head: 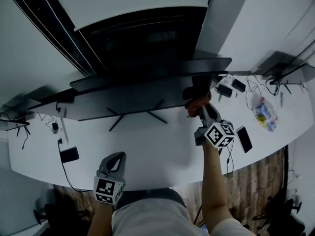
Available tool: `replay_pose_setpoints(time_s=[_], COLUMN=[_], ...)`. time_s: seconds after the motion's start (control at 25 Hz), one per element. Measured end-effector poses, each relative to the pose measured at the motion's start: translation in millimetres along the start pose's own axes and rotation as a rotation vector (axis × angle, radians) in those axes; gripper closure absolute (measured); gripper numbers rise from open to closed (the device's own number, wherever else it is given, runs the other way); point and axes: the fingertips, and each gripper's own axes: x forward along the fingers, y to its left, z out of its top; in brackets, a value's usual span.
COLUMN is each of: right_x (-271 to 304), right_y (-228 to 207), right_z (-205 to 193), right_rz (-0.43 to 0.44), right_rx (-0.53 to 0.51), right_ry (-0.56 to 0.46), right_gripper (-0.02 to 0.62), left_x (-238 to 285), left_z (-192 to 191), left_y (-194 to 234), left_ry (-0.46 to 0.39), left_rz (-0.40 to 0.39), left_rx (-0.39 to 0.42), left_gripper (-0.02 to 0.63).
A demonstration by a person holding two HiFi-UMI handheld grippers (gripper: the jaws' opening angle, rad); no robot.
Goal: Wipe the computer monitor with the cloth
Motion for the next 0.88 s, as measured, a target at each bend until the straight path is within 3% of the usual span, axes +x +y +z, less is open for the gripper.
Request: replay_pose_setpoints(time_s=[0.48,0.88], right_x=[12.2,11.5], right_y=[-38.5,-69.5], right_z=[-64.7,-104.9], right_rz=[-0.073,-0.114], right_rx=[0.027,0.224], right_ry=[0.118,0.134], right_gripper=[0.497,0.497], left_x=[-14.9,-20.3], left_z=[-25.3,-37.3], left_y=[5.7,4.3], left_ry=[0.045,0.068], left_rz=[0.031,0.055], left_rx=[-0.009,-0.008], left_gripper=[0.597,0.597])
